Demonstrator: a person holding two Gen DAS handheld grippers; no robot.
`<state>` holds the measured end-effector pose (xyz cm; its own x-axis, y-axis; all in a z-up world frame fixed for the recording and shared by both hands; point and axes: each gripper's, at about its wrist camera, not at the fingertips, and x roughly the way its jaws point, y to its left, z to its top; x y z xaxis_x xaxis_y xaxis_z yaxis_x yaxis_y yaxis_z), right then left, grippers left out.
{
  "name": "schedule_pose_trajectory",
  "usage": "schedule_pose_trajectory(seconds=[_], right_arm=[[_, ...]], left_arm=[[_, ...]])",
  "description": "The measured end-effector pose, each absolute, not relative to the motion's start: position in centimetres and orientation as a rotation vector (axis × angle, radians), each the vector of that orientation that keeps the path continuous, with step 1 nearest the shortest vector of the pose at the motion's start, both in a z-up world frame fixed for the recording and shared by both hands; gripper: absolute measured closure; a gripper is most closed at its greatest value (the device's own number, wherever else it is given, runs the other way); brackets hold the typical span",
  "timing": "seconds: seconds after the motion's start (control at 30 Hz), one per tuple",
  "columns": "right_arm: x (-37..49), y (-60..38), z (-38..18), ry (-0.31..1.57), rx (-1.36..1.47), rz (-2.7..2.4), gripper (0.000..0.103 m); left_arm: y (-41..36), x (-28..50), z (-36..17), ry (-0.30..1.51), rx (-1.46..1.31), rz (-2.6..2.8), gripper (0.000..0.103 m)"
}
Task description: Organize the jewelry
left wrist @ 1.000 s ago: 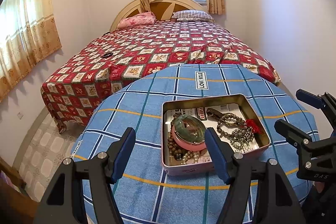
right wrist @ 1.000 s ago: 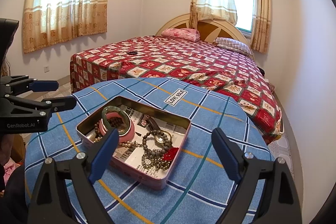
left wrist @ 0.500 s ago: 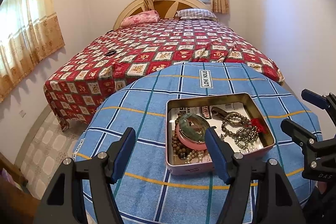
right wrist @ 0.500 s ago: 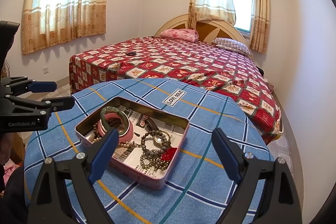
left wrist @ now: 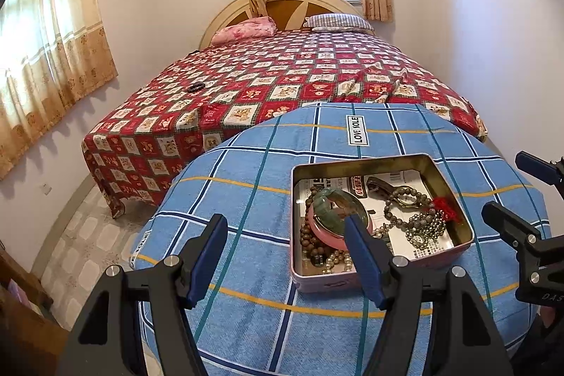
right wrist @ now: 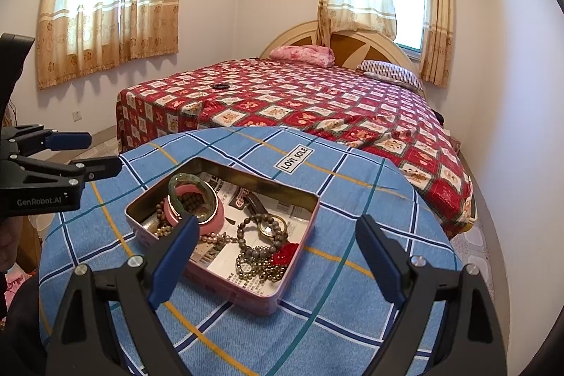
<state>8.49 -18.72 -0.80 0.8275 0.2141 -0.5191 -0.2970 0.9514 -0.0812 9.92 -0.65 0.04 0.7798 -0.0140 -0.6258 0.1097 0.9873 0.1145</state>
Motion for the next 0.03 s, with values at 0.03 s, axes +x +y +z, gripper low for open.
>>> schedule_pose_trajectory(seconds=[0.03], right_arm=[[8.45, -18.72, -0.80, 0.531, -0.160, 0.273, 0.011]], left_arm=[[-0.68, 9.93, 0.04, 0.674, 0.147, -0.070, 0.034]])
